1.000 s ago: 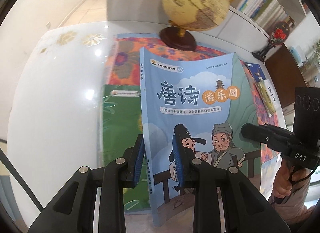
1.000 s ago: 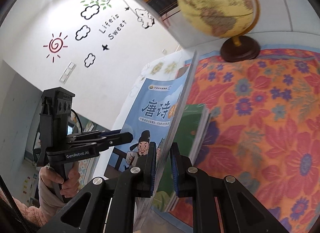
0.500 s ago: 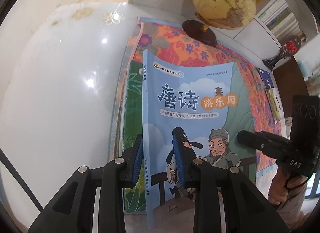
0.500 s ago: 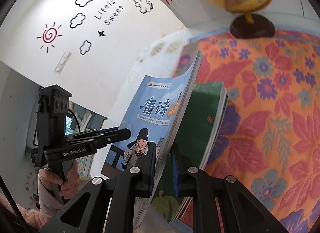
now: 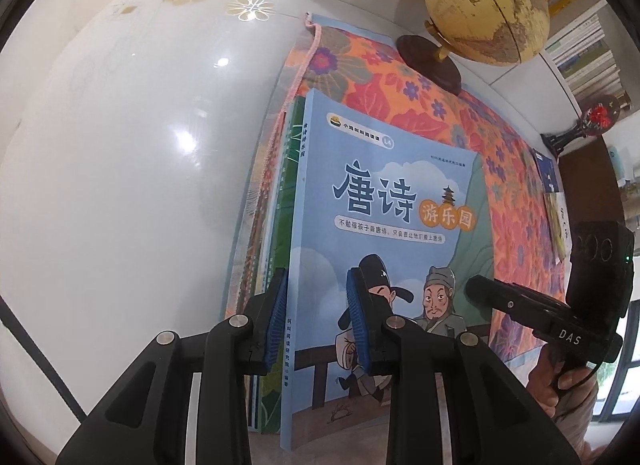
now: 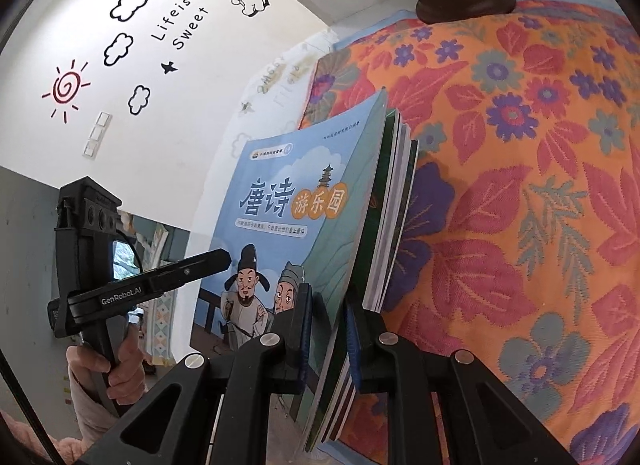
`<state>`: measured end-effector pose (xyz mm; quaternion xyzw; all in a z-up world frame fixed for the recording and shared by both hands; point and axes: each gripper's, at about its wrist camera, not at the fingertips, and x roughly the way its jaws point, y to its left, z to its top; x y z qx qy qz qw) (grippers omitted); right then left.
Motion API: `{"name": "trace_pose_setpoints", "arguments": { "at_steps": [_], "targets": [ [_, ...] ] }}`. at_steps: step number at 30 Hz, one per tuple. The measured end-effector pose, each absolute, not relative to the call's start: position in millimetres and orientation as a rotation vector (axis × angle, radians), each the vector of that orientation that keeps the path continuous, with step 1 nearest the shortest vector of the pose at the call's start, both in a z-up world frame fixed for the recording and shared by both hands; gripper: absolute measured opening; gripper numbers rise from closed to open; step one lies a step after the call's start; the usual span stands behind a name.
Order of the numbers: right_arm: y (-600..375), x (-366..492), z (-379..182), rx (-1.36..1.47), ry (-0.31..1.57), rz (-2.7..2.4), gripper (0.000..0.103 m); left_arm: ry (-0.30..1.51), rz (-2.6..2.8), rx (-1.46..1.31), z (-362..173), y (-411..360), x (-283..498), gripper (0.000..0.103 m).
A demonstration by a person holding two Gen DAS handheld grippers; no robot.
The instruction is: Organize books
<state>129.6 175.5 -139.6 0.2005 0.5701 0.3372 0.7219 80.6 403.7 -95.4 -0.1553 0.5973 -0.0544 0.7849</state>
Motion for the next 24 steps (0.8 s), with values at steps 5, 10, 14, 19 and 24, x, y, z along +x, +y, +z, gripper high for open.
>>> {"name": "trace_pose_setpoints", "arguments": {
  "at_steps": [5,10,14,19,24],
  "targets": [
    [174,131,-141,0.462,1.268,0.756,0.016,1.288,-0.06,-0.336,-93,409,79,0.028],
    [171,131,-140,0.477,1.281,0.753,0.016,1.272,-0.01,-0.274,-85,405,78,0.028],
    [165,127,-135,0.44,1.284,0.719,0.016,1.255,0.019,-0.258,-76,401,78,0.028],
    [140,125,-130,0.483,1.258,0.728,0.016,1.235,0.072,-0.195,-67,387,80,0.028],
    [104,126,-130,0.524,1.243,0.7,0.016,1.226,0.032,-0.182,-60,354,90,0.034]
  ]
}}
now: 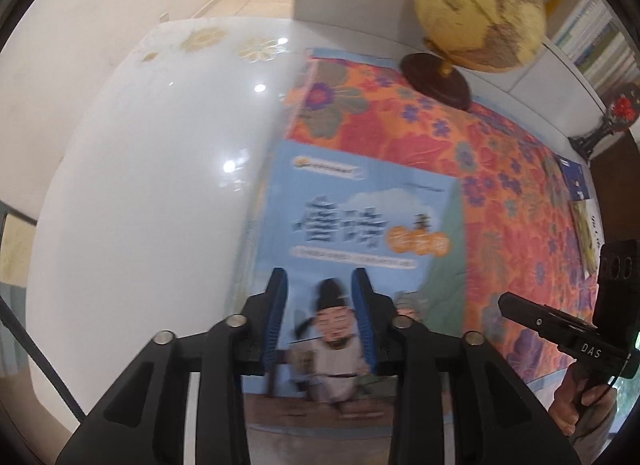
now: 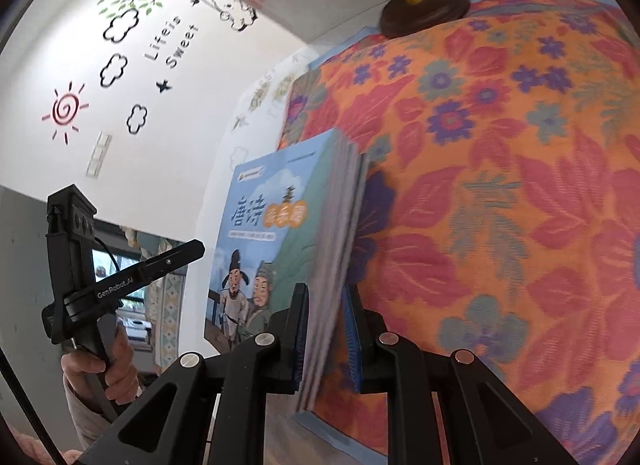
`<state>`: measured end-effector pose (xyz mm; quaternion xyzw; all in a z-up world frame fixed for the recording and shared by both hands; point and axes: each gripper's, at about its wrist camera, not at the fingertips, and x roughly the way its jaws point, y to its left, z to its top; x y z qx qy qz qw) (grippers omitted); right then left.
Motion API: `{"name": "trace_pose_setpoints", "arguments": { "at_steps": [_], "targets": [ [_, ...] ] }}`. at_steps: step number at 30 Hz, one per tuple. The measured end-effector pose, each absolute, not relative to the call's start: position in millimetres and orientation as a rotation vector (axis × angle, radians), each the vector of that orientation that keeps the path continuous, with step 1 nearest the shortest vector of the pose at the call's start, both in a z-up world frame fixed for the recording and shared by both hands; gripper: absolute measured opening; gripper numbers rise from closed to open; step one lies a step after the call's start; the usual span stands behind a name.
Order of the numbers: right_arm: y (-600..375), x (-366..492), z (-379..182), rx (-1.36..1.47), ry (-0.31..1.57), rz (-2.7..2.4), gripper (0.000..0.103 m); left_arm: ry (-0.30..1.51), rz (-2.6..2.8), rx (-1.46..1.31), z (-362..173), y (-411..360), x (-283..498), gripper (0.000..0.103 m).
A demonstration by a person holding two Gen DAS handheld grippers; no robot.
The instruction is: Organize books
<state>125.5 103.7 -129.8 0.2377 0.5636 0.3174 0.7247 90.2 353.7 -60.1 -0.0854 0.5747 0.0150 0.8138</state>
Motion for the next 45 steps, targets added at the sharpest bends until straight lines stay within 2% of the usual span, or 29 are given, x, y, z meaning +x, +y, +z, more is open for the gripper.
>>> {"name": "trace_pose_setpoints", "arguments": {
  "at_steps": [7,15,17,19,20,26,31,36,42,45],
  "targets": [
    [14,123,-131,0.612,1.198,0.596,0.016,1.268,-0.043,-0.123,-66,274,119,0.035],
    [-126,111,-138,0.732,1.145,0.391,0.017,1.299,-0.223,-0.025,-80,132,157,0.037],
    [-167,107,-141,0.776,1.126,0.325,0.02,1.304,-0.269,-0.006,-86,95,170,0.04],
    [-210,102,-146,0.831,1.102,0.253,0.035,1.308,-0.322,0.001,-91,58,183,0.04],
    [-225,100,-147,0.845,1.093,0.222,0.038,1.308,-0.351,0.004,-93,38,190,0.04],
    [-299,92,-154,0.924,1.011,0.053,0.04,1.262,-0.493,0.077,-108,-70,229,0.041],
    [-330,97,-163,0.917,0.998,-0.042,0.04,1.231,-0.542,0.124,-126,-132,261,0.041],
    [-335,101,-163,0.877,0.983,-0.059,0.04,1.251,-0.554,0.107,-143,-162,279,0.041],
    [-331,113,-163,0.838,0.976,-0.064,0.04,1.224,-0.595,0.157,-146,-182,268,0.05],
    [-331,116,-163,0.835,0.979,-0.051,0.046,1.192,-0.615,0.252,-144,-192,253,0.056]
  ]
}}
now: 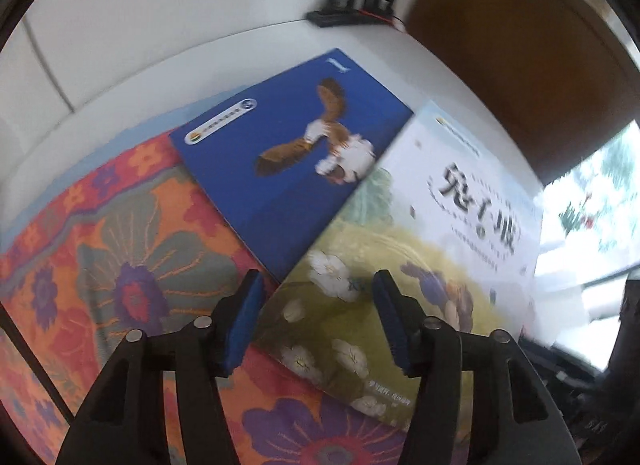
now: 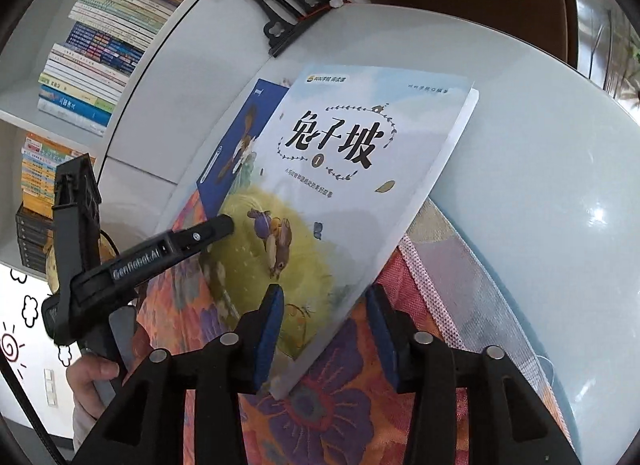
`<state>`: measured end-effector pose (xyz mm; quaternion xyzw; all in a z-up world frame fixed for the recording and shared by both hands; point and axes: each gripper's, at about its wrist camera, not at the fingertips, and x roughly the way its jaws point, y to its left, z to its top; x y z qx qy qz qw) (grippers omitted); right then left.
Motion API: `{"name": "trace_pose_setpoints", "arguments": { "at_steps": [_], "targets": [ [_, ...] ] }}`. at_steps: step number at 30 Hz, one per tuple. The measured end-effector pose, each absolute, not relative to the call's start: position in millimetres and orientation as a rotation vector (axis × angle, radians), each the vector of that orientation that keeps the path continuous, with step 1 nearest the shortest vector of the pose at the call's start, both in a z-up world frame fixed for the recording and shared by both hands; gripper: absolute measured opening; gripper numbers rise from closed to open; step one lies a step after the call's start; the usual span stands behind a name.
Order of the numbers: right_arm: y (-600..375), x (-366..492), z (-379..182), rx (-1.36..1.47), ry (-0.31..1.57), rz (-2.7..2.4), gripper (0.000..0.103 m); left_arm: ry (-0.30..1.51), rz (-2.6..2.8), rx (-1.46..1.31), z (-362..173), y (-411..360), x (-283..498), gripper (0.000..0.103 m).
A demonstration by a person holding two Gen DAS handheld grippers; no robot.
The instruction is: Organize books
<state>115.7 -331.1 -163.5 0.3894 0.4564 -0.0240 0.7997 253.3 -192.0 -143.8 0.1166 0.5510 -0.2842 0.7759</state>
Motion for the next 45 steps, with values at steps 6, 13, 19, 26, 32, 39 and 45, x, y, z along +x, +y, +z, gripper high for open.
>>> {"name": "trace_pose_setpoints", "arguments": {
  "at_steps": [6,13,19,26,32,39,45],
  "targets": [
    [-325,112,-160,0.768,1.016,-0.032,0.046,1.218,-0.64,0.3,-141,-172,223,0.056],
    [-288,108,-158,0.665,1.093,0.074,0.05,1.307,-0.563,0.221,-142,-109,167,0.056],
    [-244,96,-162,0.608,1.181,0.216,0.05,1.427,-0.546,0.127,-146,-44,111,0.056],
    [-248,83,-173,0.669,1.228,0.342,0.049,1.494,-0.588,-0.04,-151,-11,144,0.056],
    [-266,87,-187,0.769,1.242,0.436,0.045,1.537,-0.64,-0.111,-151,-9,182,0.054],
    [-263,105,-190,0.796,1.209,0.508,0.041,1.589,-0.717,-0.172,-155,-6,201,0.05],
    [-264,124,-199,0.801,1.215,0.505,0.013,1.611,-0.783,-0.319,-162,6,219,0.05]
  ]
}}
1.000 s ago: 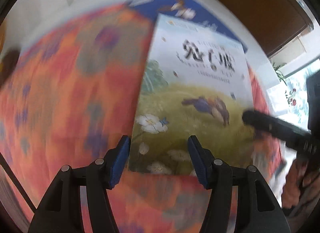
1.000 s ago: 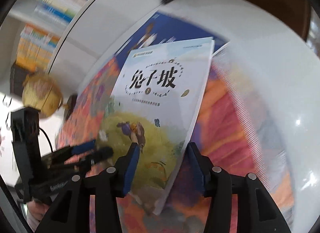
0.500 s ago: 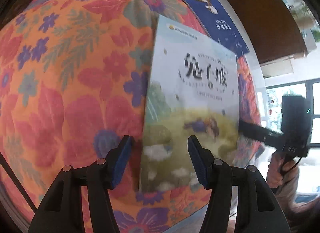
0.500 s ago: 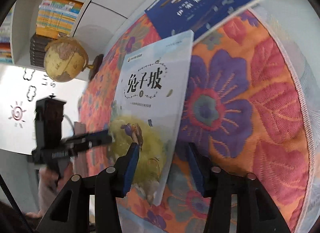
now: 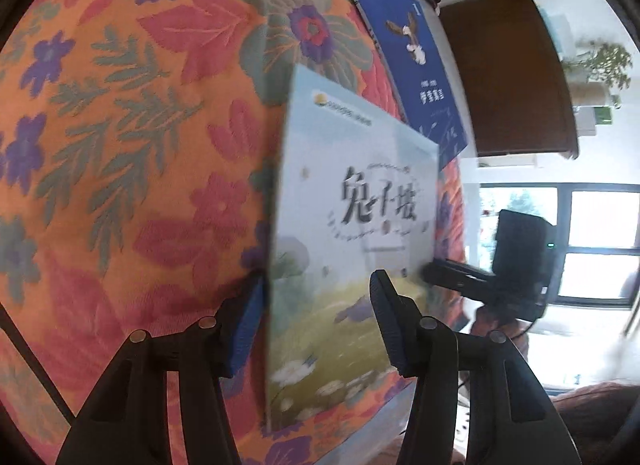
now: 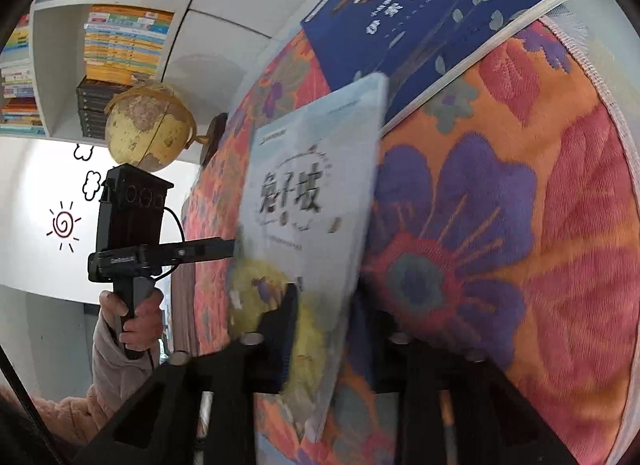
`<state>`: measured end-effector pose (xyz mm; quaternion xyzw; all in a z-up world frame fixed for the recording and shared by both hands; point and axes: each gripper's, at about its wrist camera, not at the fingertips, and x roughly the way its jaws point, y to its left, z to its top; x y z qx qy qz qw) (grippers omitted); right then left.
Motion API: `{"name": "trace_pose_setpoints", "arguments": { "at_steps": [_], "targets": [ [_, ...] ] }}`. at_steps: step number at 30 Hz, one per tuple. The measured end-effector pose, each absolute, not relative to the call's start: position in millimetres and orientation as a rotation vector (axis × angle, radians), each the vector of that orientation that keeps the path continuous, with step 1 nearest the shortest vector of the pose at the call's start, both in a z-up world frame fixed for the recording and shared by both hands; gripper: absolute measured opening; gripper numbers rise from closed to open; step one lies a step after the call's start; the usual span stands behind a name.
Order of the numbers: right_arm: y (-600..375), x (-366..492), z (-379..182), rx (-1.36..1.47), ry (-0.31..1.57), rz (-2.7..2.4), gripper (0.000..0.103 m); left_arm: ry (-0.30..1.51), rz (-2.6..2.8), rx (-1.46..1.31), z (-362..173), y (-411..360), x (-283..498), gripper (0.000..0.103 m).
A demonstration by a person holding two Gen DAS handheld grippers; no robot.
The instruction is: Organize books
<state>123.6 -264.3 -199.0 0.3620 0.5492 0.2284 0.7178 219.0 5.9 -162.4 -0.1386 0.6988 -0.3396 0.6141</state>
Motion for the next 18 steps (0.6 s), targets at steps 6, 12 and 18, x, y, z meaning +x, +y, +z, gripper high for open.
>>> {"name": "trace_pose_setpoints", "arguments": {
  "at_steps": [6,12,18],
  "targets": [
    [-267,129,-204,0.839,1.203,0.515,0.011,1.629,-0.741,-0.248,-163,-1,219,0.024],
    [-259,134,-199,0.797,1.185,0.497,0.011,1.63,-0.704,-0.329,-171,12,221,0.018],
    [-250,134,-189,0.757,1.181,0.435,0.012,1.534,-0.674,-0.296,-164,10,206,0.018]
  ]
}}
